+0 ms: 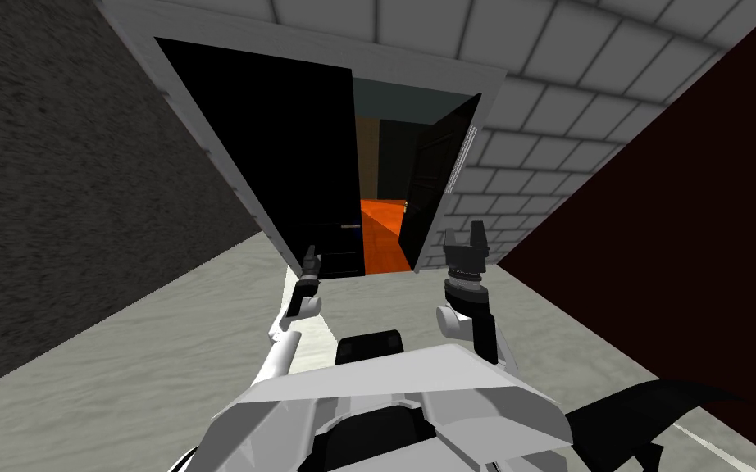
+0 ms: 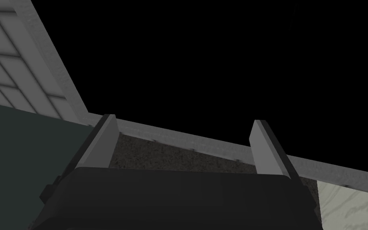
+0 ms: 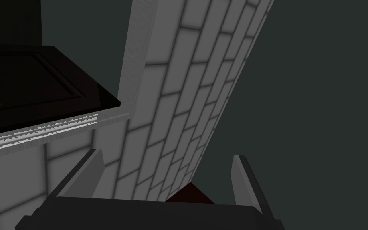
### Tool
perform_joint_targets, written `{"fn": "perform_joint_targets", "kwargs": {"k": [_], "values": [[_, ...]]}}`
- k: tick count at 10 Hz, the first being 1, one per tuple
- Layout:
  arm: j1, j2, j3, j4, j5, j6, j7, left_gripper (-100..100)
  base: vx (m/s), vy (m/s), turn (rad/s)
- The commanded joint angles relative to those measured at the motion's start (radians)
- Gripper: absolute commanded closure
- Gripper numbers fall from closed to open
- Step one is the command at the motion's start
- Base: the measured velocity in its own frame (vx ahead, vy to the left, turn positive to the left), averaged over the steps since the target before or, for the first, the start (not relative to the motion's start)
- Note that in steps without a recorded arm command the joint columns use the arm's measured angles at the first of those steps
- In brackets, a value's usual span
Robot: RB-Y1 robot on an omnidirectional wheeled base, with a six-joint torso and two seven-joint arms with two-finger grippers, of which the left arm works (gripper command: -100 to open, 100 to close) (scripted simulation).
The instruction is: Push the door open
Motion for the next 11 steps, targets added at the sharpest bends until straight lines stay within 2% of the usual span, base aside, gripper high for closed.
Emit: {"fn": "perform_joint_targets", "kwargs": {"k": [1,2,11], "values": [[-0.031,-0.001,0.003,0.050,0.002,-0.004,-0.005,-100,0.085,-0.001,-0.002],[-0.031,-0.001,0.003,0.054,0.002,-0.004,-0.005,-100,0.057,-0.007,0.001],[-0.201,-0.014,0.021,0.330,0.016,-0.015,-0.031,-100,0.092,-0.011,0.001]]}}
